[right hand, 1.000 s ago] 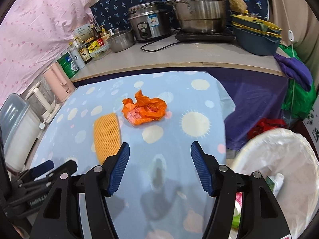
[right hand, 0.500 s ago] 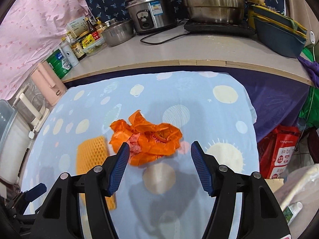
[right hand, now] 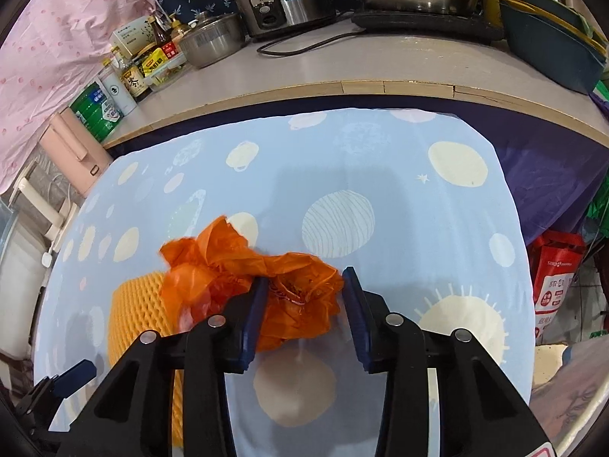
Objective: Collect trash
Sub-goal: 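Grasp the orange foam net with left gripper while right grasps the orange bag, then lift and carry the orange net and orange bag over the trash bin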
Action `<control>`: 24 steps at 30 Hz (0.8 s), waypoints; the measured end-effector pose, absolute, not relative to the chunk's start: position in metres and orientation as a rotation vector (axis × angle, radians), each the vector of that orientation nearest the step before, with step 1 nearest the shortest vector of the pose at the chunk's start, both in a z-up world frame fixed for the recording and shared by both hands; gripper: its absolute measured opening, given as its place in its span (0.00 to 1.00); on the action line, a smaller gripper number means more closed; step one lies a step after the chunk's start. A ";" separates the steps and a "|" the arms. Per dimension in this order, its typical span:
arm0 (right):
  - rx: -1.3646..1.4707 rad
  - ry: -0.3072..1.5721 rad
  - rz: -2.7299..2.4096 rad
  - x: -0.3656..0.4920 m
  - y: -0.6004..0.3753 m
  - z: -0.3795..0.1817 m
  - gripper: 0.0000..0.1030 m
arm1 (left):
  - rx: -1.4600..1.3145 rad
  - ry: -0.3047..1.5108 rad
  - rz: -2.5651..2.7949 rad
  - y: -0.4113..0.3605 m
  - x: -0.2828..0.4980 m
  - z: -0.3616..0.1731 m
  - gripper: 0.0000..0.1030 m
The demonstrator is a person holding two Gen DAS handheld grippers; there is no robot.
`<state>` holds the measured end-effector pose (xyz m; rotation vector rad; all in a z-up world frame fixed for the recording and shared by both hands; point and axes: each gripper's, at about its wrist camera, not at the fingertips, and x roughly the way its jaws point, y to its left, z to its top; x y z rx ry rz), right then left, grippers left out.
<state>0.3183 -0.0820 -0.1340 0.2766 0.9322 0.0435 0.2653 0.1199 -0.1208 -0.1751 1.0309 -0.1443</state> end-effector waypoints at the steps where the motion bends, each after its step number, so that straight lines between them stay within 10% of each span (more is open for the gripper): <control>1: 0.280 0.929 0.046 0.317 -0.082 -0.134 0.33 | -0.179 1.039 -0.150 0.119 0.267 -0.124 0.80; 9: 0.299 0.909 0.059 0.295 -0.082 -0.122 0.16 | -0.164 1.071 -0.207 0.112 0.265 -0.129 0.36; 24: 0.297 0.870 0.040 0.203 -0.093 -0.093 0.14 | -0.144 1.044 -0.230 0.109 0.213 -0.094 0.17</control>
